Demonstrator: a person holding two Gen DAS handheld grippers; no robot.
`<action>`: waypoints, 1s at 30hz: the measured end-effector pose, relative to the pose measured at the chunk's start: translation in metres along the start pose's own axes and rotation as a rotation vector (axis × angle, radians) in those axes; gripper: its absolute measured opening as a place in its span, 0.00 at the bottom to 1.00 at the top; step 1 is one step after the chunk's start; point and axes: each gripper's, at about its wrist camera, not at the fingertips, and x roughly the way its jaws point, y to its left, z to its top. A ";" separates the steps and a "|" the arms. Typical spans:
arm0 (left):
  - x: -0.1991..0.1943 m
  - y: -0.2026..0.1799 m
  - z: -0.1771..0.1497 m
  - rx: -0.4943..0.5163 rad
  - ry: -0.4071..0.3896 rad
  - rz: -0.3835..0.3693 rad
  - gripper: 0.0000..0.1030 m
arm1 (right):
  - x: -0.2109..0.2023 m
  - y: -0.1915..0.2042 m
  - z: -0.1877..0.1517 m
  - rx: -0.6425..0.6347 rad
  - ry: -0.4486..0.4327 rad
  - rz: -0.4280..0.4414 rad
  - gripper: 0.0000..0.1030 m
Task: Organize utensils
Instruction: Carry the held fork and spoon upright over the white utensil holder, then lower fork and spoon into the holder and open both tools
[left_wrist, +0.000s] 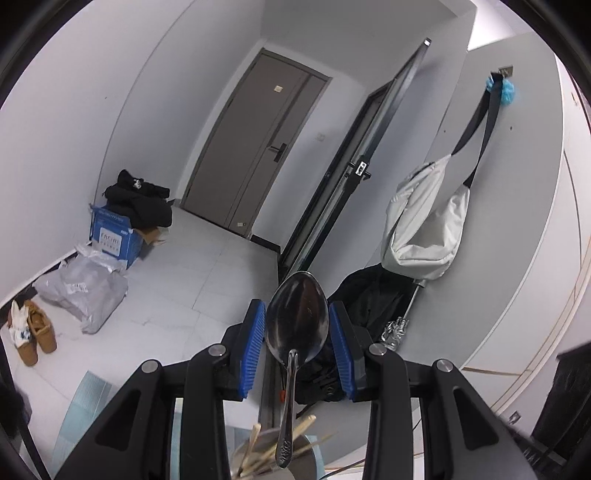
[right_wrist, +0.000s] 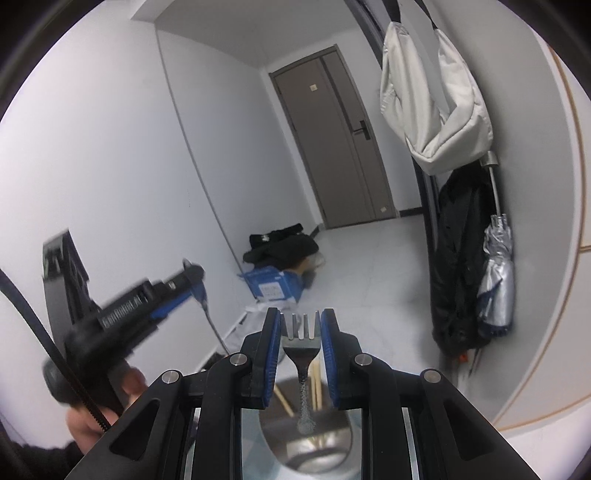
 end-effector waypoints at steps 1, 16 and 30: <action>0.004 0.001 -0.001 0.007 0.006 -0.006 0.30 | 0.003 -0.002 0.003 0.003 -0.006 -0.001 0.20; 0.034 -0.004 -0.022 0.113 0.084 -0.037 0.30 | 0.054 -0.022 0.000 0.029 0.038 0.007 0.20; 0.037 -0.003 -0.031 0.182 0.128 -0.008 0.30 | 0.066 -0.025 -0.016 0.013 0.112 0.024 0.20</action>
